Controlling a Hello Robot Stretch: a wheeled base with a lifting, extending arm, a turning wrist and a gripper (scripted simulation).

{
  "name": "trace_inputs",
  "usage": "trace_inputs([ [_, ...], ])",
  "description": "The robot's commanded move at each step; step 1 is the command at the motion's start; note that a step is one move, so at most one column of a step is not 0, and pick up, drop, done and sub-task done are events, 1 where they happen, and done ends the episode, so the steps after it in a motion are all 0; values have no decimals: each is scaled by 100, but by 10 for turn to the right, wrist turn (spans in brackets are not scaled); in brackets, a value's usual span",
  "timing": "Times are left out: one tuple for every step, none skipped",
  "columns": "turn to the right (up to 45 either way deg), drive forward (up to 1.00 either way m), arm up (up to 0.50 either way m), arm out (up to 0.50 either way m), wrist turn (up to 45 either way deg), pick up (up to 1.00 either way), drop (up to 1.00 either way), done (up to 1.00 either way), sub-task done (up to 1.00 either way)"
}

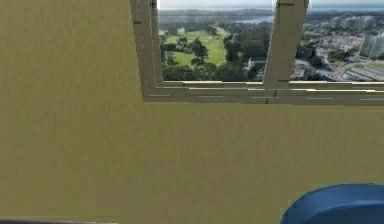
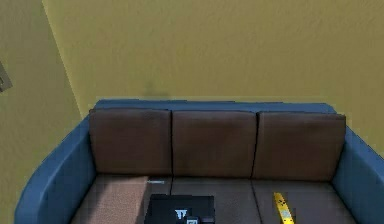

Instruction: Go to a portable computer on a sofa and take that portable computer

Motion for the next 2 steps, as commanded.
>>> trace_inputs([
  [0,0,0,0,450,0,0,0,0],
  [0,0,0,0,450,0,0,0,0],
])
